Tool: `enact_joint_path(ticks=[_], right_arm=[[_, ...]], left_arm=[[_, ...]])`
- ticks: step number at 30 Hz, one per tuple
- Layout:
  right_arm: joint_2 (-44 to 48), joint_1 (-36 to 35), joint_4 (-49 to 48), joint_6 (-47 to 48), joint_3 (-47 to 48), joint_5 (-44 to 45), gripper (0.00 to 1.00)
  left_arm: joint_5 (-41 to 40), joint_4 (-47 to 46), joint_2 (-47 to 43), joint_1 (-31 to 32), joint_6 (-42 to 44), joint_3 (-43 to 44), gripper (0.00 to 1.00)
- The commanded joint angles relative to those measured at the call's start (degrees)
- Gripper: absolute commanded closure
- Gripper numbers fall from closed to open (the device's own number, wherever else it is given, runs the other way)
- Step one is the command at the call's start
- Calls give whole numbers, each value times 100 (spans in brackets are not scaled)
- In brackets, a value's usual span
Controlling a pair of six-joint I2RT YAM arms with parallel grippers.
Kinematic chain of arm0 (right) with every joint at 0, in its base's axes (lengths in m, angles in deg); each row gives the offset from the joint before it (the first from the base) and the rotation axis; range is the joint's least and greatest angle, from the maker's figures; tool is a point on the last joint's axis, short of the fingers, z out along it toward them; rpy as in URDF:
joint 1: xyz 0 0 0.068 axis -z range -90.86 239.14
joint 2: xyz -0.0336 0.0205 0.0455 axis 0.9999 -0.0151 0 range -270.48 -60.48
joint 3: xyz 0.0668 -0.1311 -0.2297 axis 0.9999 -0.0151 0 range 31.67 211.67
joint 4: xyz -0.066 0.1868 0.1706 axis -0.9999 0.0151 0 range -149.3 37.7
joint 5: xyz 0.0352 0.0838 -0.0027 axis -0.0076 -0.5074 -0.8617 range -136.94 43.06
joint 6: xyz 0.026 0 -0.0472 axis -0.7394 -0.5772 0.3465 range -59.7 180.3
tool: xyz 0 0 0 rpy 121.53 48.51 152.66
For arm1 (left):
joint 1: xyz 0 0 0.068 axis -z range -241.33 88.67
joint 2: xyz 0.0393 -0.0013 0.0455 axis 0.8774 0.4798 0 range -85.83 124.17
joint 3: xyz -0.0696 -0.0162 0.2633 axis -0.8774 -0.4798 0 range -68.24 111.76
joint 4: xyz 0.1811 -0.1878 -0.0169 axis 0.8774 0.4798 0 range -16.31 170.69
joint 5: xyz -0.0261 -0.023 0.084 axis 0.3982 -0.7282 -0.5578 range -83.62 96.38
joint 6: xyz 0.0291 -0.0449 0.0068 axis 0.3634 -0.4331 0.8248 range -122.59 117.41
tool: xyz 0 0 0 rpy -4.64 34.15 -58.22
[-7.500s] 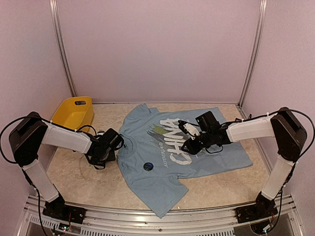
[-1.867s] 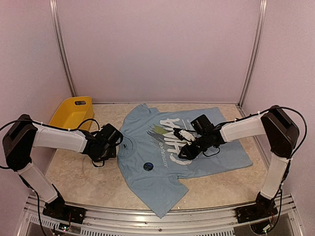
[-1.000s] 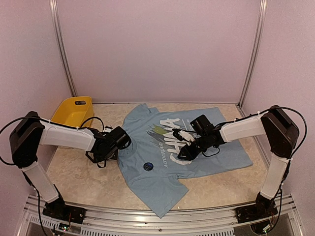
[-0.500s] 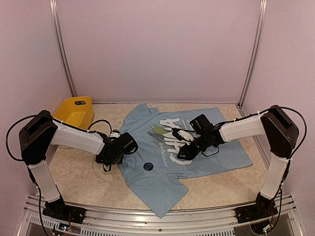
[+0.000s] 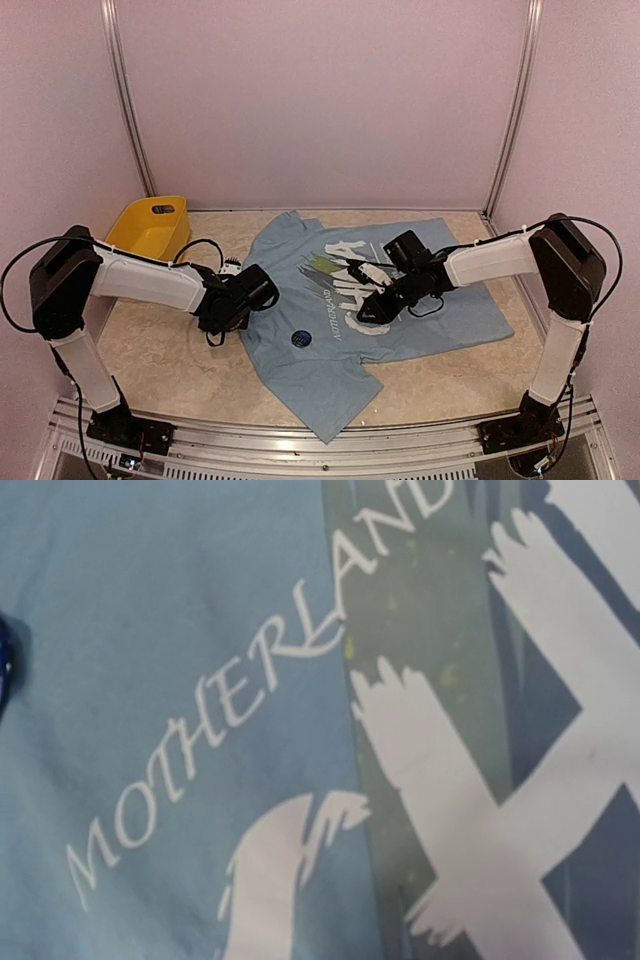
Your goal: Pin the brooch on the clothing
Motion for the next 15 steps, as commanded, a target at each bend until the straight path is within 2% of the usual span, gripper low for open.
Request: enact_joint_path(ticks=[1, 7, 15], right_arm=[[-95, -59, 89, 36, 119, -37, 70], [-95, -57, 108, 52, 128, -25, 69], [-78, -63, 126, 55, 119, -14, 69]], left_arm=[[31, 3, -406, 6, -127, -127, 100], [193, -294, -993, -226, -86, -514, 100], [71, -166, -1466, -517, -37, -714, 100]])
